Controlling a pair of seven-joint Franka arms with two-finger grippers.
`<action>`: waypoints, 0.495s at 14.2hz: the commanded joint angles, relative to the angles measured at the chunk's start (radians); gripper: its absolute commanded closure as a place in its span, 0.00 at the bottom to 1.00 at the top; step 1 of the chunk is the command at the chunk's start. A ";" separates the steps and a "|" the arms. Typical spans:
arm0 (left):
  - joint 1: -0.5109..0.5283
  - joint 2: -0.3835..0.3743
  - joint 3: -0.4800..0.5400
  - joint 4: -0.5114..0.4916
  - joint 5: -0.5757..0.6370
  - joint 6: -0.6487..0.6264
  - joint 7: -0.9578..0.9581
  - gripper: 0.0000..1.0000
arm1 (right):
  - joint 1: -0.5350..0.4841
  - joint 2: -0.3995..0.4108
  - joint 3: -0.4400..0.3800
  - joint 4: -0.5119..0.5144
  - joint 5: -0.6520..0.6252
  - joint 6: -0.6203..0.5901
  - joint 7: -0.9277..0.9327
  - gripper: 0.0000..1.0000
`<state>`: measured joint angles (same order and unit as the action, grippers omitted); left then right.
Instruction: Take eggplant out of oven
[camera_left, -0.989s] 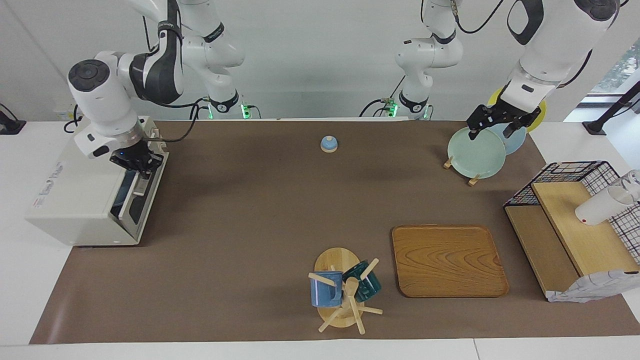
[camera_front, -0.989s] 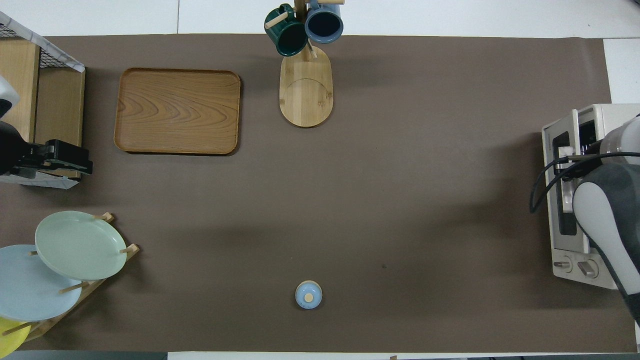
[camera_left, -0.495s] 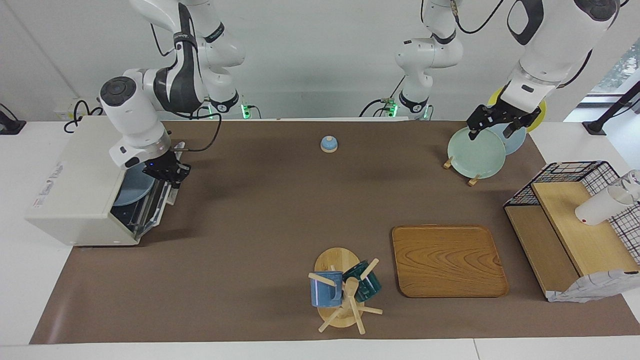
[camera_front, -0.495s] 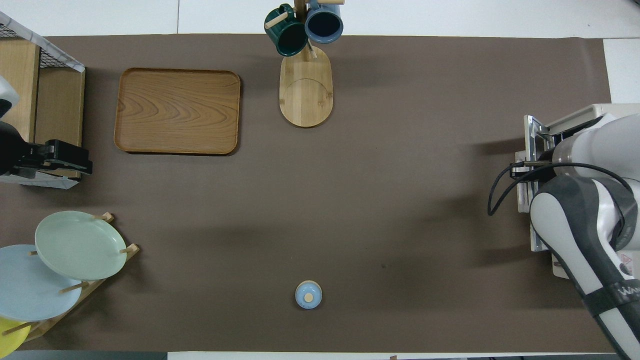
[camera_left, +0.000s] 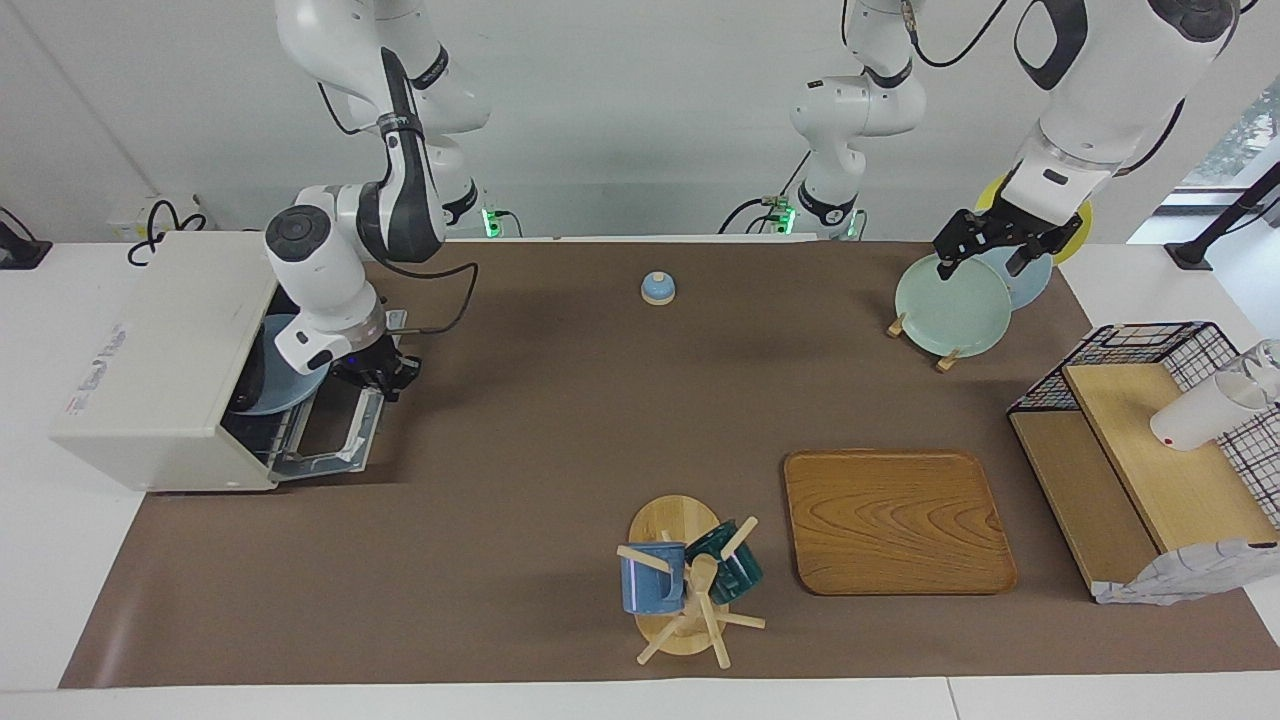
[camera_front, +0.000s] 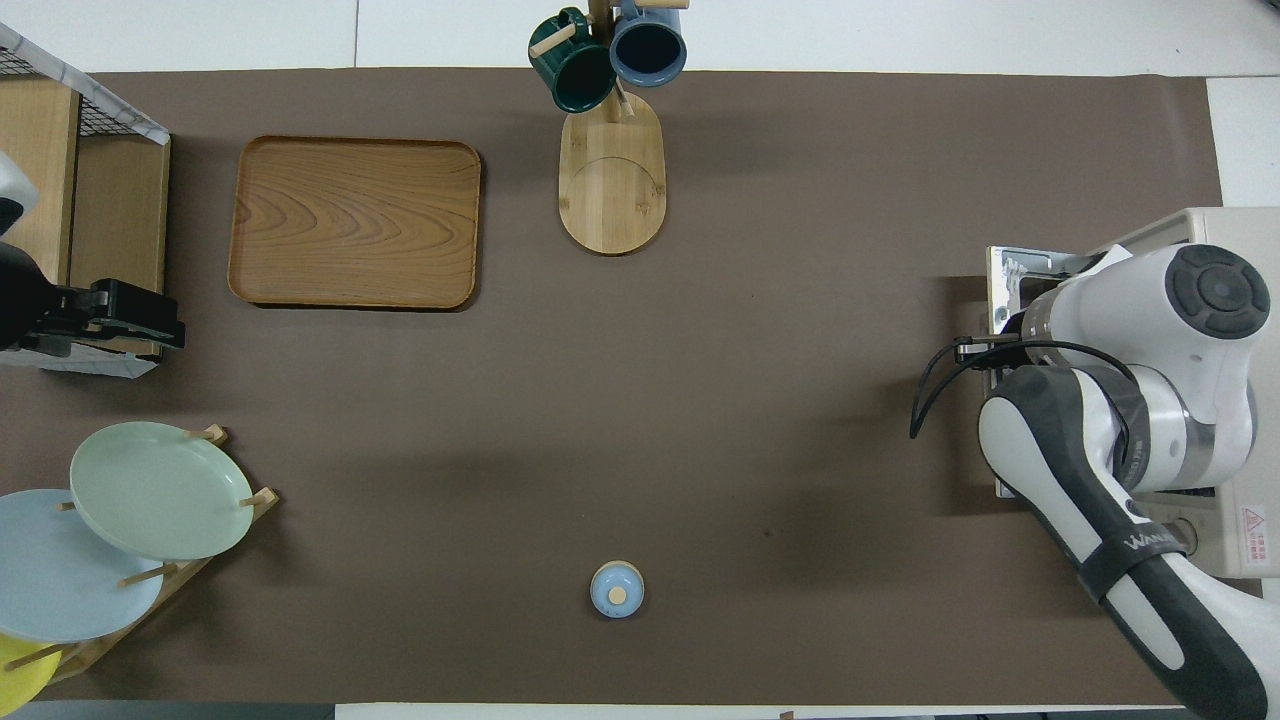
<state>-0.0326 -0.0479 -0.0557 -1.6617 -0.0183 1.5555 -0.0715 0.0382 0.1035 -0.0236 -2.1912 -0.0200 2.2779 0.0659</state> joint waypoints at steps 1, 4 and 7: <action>0.003 -0.017 0.001 -0.009 0.017 -0.006 0.007 0.00 | -0.023 0.064 -0.022 0.014 -0.024 0.083 -0.001 1.00; 0.003 -0.017 -0.001 -0.009 0.017 -0.006 0.007 0.00 | 0.028 0.067 -0.021 0.022 -0.023 0.080 0.055 1.00; 0.003 -0.017 0.001 -0.009 0.017 -0.006 0.007 0.00 | 0.143 0.059 -0.019 0.062 -0.015 0.034 0.207 1.00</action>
<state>-0.0326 -0.0479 -0.0557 -1.6617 -0.0183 1.5555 -0.0715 0.1067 0.1692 -0.0365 -2.1677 -0.0244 2.3482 0.1689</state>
